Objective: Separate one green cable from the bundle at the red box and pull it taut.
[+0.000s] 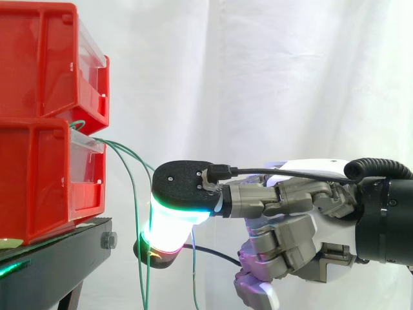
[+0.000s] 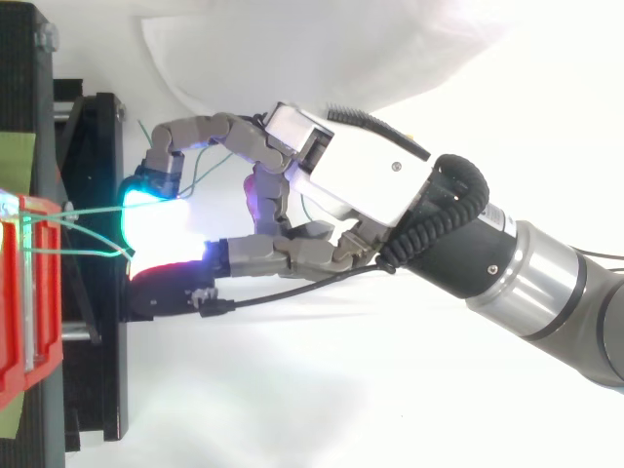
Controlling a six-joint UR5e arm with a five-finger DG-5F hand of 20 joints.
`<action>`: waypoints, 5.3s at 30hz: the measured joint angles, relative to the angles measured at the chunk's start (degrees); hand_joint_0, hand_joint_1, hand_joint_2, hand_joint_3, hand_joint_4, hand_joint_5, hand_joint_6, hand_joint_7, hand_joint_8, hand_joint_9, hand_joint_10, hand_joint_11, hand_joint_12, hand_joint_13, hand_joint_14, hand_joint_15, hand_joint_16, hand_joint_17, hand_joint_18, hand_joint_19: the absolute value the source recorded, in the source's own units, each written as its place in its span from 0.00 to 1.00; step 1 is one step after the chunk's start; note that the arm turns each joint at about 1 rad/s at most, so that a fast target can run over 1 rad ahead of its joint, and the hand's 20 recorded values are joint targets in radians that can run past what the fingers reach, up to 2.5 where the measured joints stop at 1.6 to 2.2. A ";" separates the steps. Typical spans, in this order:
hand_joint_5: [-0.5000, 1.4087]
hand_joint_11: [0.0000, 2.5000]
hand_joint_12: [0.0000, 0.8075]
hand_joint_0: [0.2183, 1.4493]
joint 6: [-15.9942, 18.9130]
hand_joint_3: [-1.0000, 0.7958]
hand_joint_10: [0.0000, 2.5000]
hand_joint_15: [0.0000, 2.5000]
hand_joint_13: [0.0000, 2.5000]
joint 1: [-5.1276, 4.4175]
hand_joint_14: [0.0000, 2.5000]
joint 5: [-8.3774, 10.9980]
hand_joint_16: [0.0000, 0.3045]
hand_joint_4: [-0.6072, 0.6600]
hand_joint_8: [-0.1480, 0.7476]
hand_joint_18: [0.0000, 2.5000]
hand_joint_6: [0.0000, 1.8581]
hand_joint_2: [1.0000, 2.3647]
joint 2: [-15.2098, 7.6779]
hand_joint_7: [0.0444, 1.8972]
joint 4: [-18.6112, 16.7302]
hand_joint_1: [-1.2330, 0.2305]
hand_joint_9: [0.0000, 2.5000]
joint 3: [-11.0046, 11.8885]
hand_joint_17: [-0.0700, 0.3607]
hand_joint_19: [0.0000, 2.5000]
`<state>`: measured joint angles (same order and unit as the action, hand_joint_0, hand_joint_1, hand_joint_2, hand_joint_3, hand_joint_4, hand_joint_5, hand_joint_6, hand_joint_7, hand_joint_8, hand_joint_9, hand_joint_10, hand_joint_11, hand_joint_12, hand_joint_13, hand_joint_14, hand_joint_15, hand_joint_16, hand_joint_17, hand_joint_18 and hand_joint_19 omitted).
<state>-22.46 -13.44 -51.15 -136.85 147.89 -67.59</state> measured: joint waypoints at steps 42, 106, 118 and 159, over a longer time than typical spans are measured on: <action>0.31 0.77 0.53 0.20 14.60 0.28 0.01 0.65 0.76 0.01 0.20 1.51 0.25 0.62 0.48 0.63 0.32 0.00 0.09 0.68 12.71 0.58 0.94 1.10 0.55 0.40; 0.31 0.74 0.56 0.17 19.65 0.28 0.01 0.65 0.75 1.09 0.19 1.34 0.26 0.68 0.54 0.62 0.29 0.00 0.09 0.74 20.45 0.51 0.92 6.21 0.58 0.40; 0.31 0.75 0.55 0.18 8.93 0.28 0.01 0.65 0.74 1.21 0.19 1.49 0.25 0.68 0.53 0.61 0.29 0.00 0.09 0.74 20.39 0.51 0.92 7.10 0.56 0.41; 0.25 0.69 0.58 0.17 -17.97 0.28 0.01 0.64 0.67 2.13 0.14 -10.35 0.26 0.76 0.57 0.56 0.27 0.00 0.10 0.55 12.67 0.53 0.76 7.09 0.57 0.41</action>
<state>-40.43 -11.31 -61.49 -136.75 160.57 -60.49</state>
